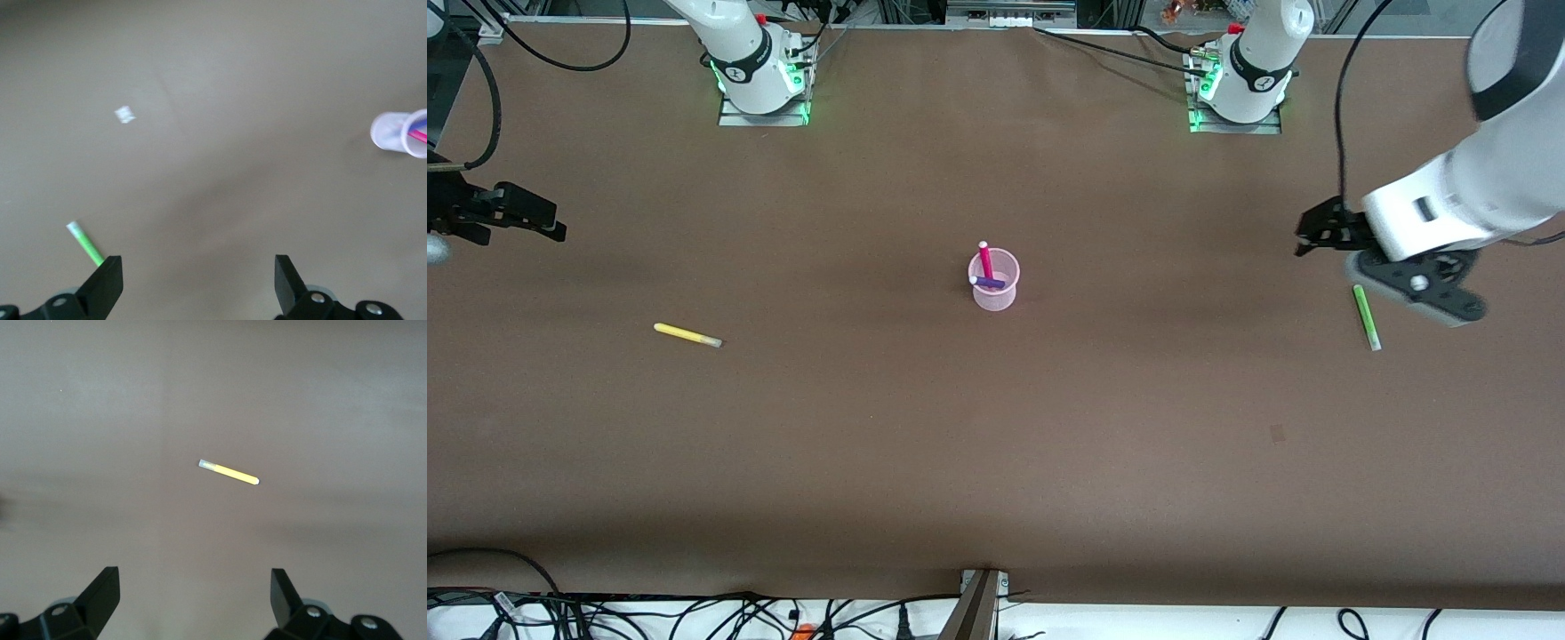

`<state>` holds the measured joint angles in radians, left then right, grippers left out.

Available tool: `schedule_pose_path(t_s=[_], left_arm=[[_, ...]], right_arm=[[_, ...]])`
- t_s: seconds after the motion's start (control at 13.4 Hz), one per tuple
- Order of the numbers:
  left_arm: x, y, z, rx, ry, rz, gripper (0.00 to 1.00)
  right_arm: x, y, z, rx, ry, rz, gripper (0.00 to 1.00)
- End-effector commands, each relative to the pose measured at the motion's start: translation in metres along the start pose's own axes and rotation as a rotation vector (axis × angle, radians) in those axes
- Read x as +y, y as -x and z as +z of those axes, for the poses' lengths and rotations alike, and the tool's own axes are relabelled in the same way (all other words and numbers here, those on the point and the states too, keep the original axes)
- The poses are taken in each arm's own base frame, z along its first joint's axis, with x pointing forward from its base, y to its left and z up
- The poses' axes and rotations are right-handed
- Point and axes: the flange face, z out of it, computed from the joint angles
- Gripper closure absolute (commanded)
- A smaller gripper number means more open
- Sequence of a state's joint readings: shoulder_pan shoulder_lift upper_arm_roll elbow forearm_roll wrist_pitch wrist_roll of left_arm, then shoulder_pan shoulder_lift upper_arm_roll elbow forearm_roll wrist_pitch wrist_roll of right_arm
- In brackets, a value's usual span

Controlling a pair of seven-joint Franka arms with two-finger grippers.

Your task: Organize pens into pink holder with both arms

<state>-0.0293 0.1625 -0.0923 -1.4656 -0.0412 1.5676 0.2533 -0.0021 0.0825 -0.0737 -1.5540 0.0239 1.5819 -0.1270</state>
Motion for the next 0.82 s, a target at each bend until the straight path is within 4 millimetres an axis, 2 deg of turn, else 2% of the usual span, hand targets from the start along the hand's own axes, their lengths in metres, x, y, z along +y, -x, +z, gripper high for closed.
schedule_pose_path(t_s=[0.0,0.15,0.52,0.6,0.74], left_arm=[[-0.01,0.038,-0.006,0.041,-0.049,-0.087,0.0],[-0.015,0.06,0.007,0.008,-0.073,-0.321,0.0],[-0.024,0.055,0.008,0.034,-0.119,-0.358,0.0],[-0.025,0.055,0.008,0.033,-0.118,-0.358,0.0],[-0.028,0.052,0.005,0.03,-0.116,-0.367,0.0]], right_arm=[[-0.002,0.002,-0.006,-0.003,0.008,0.0,0.0],[-0.002,0.003,-0.005,-0.011,0.007,0.015,0.0],[-0.015,0.005,-0.009,-0.024,-0.002,0.144,0.0],[-0.022,0.004,-0.012,-0.017,0.001,0.141,0.0],[-0.022,0.003,-0.014,-0.012,-0.005,0.142,0.0]])
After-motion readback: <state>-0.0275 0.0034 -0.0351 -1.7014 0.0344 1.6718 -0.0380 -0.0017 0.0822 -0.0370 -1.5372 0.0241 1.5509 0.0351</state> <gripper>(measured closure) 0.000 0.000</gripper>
